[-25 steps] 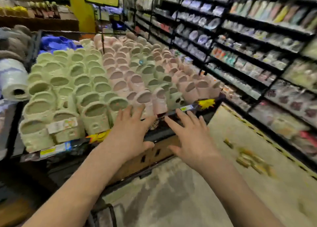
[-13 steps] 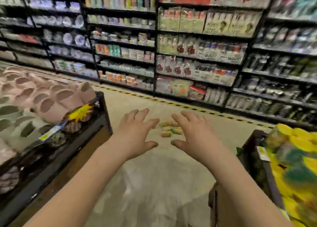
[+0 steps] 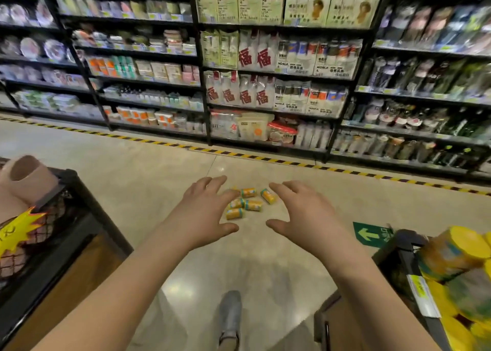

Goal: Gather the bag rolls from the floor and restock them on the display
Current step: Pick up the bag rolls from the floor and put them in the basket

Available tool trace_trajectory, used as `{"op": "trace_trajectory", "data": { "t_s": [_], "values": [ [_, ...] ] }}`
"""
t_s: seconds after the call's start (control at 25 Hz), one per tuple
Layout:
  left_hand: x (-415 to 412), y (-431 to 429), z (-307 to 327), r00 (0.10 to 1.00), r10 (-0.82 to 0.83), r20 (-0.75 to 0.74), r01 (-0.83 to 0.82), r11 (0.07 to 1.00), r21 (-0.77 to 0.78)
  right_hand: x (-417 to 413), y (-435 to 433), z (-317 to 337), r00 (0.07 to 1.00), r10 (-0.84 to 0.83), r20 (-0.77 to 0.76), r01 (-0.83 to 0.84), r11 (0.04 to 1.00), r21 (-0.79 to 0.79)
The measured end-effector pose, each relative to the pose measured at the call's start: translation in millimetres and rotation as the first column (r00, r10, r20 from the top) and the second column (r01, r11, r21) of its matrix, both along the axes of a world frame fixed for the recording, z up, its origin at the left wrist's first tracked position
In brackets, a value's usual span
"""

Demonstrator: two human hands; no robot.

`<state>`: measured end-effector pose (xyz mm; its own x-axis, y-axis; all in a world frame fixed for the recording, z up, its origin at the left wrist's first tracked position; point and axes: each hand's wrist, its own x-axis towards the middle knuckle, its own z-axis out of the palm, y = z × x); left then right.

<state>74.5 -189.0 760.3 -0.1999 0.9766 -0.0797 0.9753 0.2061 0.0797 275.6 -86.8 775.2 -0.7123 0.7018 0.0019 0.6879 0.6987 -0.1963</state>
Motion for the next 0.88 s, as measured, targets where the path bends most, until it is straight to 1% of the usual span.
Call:
{"op": "trace_trajectory", "data": {
  "t_s": [0.08, 0.2, 0.28, 0.4, 0.56, 0.88],
  "values": [
    [-44, 52, -15, 0.999, 0.008, 0.032, -0.008, 1.0, 0.01, -41, 51, -11, 0.999, 0.0, 0.035, 0.0, 1.0, -0.01],
    [-103, 116, -26, 0.997, 0.017, 0.078, -0.014, 0.999, -0.04, -96, 119, -11, 0.989, 0.007, 0.146, 0.004, 0.997, -0.073],
    [-142, 162, -32, 0.996, 0.003, 0.087, 0.003, 0.997, -0.075, -129, 165, -13, 0.981, 0.022, 0.194, -0.007, 0.997, -0.08],
    [-186, 226, -43, 0.992, -0.003, 0.129, 0.014, 0.996, -0.088, -171, 227, -20, 0.975, 0.037, 0.221, -0.024, 0.998, -0.062],
    [-219, 283, -60, 0.987, -0.001, 0.162, 0.022, 0.991, -0.131, -221, 291, -38, 0.968, 0.076, 0.241, -0.054, 0.994, -0.095],
    [-285, 403, -114, 0.977, 0.103, 0.189, -0.068, 0.98, -0.187, -319, 449, -100, 0.943, 0.208, 0.261, -0.16, 0.968, -0.194]
  ]
}}
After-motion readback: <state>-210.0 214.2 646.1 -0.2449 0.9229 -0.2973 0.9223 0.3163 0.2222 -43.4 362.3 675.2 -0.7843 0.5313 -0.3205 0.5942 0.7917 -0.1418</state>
